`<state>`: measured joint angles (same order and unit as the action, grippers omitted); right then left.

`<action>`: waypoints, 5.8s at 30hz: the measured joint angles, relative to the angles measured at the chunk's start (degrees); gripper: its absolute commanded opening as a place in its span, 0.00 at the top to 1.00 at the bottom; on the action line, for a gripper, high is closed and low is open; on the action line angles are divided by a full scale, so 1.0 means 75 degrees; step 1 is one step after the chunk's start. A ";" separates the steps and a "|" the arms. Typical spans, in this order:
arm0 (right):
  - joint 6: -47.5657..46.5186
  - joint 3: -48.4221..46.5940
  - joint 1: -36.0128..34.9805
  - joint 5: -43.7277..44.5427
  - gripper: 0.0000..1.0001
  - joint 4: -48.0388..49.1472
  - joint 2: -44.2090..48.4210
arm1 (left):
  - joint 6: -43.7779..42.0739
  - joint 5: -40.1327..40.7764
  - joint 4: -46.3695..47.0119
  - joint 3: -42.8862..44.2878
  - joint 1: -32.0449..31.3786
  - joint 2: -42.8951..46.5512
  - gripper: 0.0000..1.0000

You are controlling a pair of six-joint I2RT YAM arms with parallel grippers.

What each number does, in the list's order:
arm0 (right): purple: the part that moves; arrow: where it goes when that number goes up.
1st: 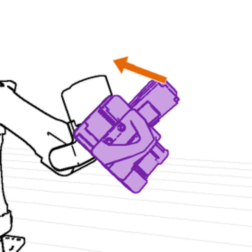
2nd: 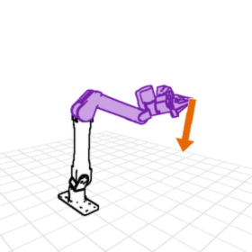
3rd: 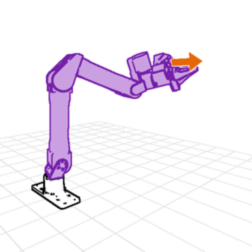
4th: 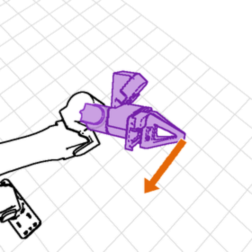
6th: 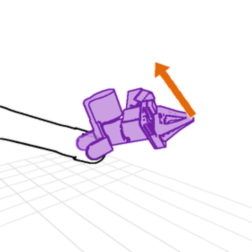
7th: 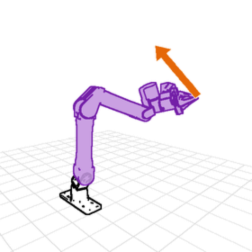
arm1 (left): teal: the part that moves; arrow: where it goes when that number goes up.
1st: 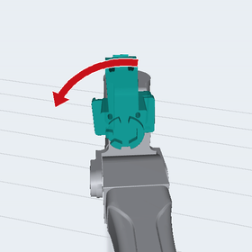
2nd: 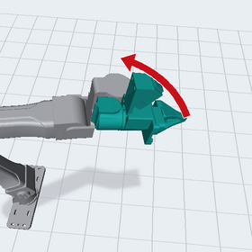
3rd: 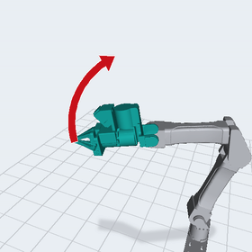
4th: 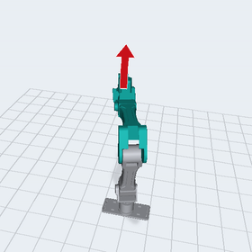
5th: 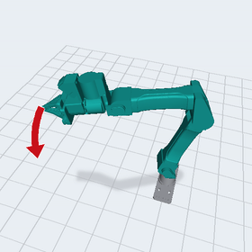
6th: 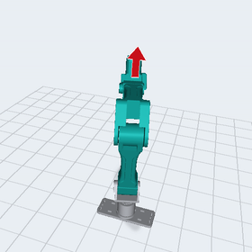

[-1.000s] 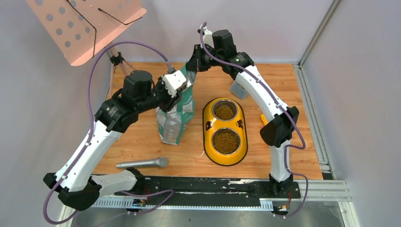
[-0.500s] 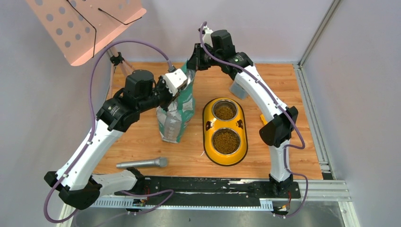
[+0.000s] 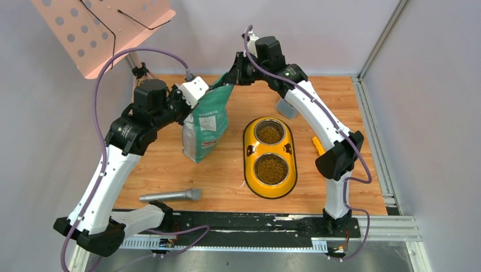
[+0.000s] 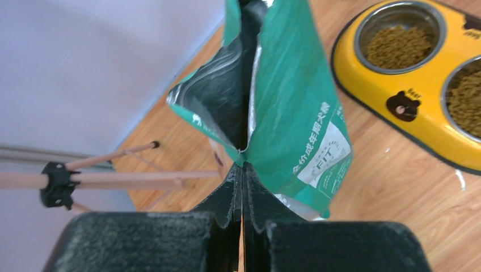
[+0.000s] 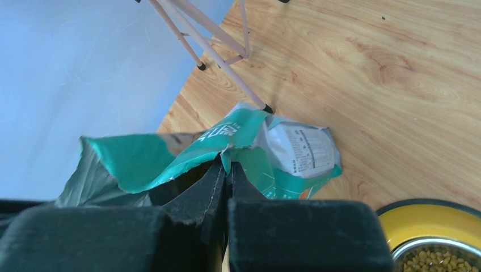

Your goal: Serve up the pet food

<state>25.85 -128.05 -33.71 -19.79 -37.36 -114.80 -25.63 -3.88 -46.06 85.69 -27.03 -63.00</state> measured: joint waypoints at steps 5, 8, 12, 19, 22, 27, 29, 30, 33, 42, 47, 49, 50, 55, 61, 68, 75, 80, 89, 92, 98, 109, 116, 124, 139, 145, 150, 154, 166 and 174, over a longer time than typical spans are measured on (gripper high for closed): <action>0.0286 0.0455 -0.0023 0.0032 0.74 -0.0175 0.0554 | -0.0460 0.0154 -0.0038 0.0012 0.0353 0.0160 1.00; 0.0335 0.0481 0.0131 -0.0256 0.52 -0.0073 0.0816 | -0.0618 0.0134 -0.0041 -0.0003 0.0420 0.0600 1.00; 0.0318 0.0484 0.0772 -0.1912 0.37 0.0694 0.1297 | -0.0711 -0.0035 -0.0023 -0.0082 0.0423 0.1137 1.00; -0.0099 0.0554 0.2241 -0.4695 0.37 0.1923 0.1501 | -0.0560 -0.0370 0.0160 -0.0192 0.0423 0.1227 0.32; -0.0740 0.0697 0.2591 -0.6146 0.37 0.2133 0.1343 | -0.0510 -0.0833 0.0050 -0.0219 0.0423 0.1078 0.28; -0.1265 0.1107 0.2789 -0.7125 0.37 0.2183 0.1116 | -0.0332 -0.1204 0.0128 -0.0242 0.0423 0.0691 0.28; -0.1329 0.1244 0.2780 -0.7259 0.37 0.2200 0.1081 | -0.0274 -0.1145 0.0376 -0.0423 0.0423 0.0592 0.29; -0.1352 0.1314 0.2751 -0.7303 0.37 0.2215 0.1081 | -0.0251 -0.1072 0.0507 -0.0548 0.0423 0.0545 0.33; -0.1405 0.1463 0.2652 -0.7391 0.36 0.2302 0.1081 | -0.0204 -0.0979 0.0758 -0.0755 0.0423 0.0312 0.43; -0.1623 0.2090 0.2585 -0.7589 0.37 0.2375 0.1075 | -0.0055 -0.0845 0.1536 -0.0988 0.0423 -0.0041 0.95; -0.2460 0.2124 0.2547 -0.7834 0.31 0.2122 0.1026 | -0.0347 -0.0845 0.1504 -0.1078 0.0458 0.0093 1.00; -0.2949 0.2122 0.2495 -0.7836 0.29 0.2066 0.0994 | -0.0589 -0.0976 0.1358 -0.1078 0.0530 0.0178 1.00; -0.3270 0.2124 0.2445 -0.7822 0.29 0.2046 0.0970 | -0.0717 -0.1067 0.1271 -0.1075 0.0592 0.0219 1.00; -0.4619 0.1918 0.2060 -0.7702 0.29 0.2060 0.0595 | -0.1262 -0.1428 0.0825 -0.0962 0.0813 0.0291 1.00; -0.4727 0.1306 0.1451 -0.7350 0.30 0.3063 -0.0428 | -0.1495 -0.1620 0.0574 -0.0889 0.0950 0.0303 1.00; -0.3975 0.0871 0.1174 -0.7003 0.32 0.4485 -0.1241 | -0.1545 -0.1617 0.0513 -0.0889 0.1189 0.0347 1.00; -0.3343 0.0866 0.1174 -0.7259 0.51 0.5324 -0.1297 | -0.1545 -0.1614 0.0504 -0.0886 0.1288 0.0358 1.00; -0.2853 0.0866 0.1131 -0.7583 0.66 0.5759 -0.1297 | -0.1545 -0.1585 0.0507 -0.0886 0.1320 0.0358 1.00; -0.2506 0.0866 0.1040 -0.7632 1.00 0.5933 -0.1297 | -0.1539 -0.1463 0.0542 -0.0886 0.1661 0.0358 1.00; -0.2410 0.0912 0.1035 -0.7621 1.00 0.5933 -0.1259 | -0.1539 -0.1545 0.0507 -0.0845 0.1848 0.0344 1.00; -0.1818 0.1256 0.1070 -0.7857 1.00 0.5674 -0.0828 | -0.1478 -0.3048 -0.0935 0.0463 0.3153 -0.0361 1.00; -0.1201 0.2468 0.1040 -0.8291 1.00 0.5065 0.0504 | -0.1623 -0.5528 -0.3270 0.1848 0.4124 -0.0880 1.00; -0.1664 0.3101 0.1084 -0.8309 1.00 0.4415 0.1274 | -0.1236 -0.6228 -0.3264 0.1513 0.4162 -0.0673 0.90; -0.1842 0.3532 0.1119 -0.8038 0.52 0.4103 0.1411 | -0.0032 -0.6545 -0.1533 -0.0117 0.4275 0.0163 0.82; -0.1888 0.2474 0.0134 -0.7892 0.48 0.4159 0.0740 | 0.0676 -0.6811 -0.0662 -0.0140 0.4246 0.0233 0.73; -0.1886 0.2471 0.0108 -0.7895 0.58 0.4097 0.0554 | 0.0941 -0.6624 -0.0350 -0.0289 0.3902 0.0245 0.47; -0.1883 0.2471 0.0102 -0.7968 0.76 0.4095 0.0554 | 0.1154 -0.6446 -0.0166 -0.0408 0.3567 0.0230 0.39; -0.1886 0.2471 0.0096 -0.8038 0.85 0.4103 0.0554 | 0.1169 -0.6420 -0.0137 -0.0408 0.3255 0.0137 0.40; -0.2028 0.2471 0.0105 -0.7968 0.79 0.4025 0.0562 | 0.1110 -0.6659 -0.0268 -0.0221 0.2649 -0.0513 1.00; -0.2337 0.2448 0.0041 -0.7781 0.55 0.3739 0.0562 | 0.1084 -0.6653 -0.0338 -0.0207 0.2614 -0.0530 1.00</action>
<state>8.32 -109.69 -33.41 -78.15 -9.32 -110.59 -17.50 -53.78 -48.60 84.14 -7.42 -66.98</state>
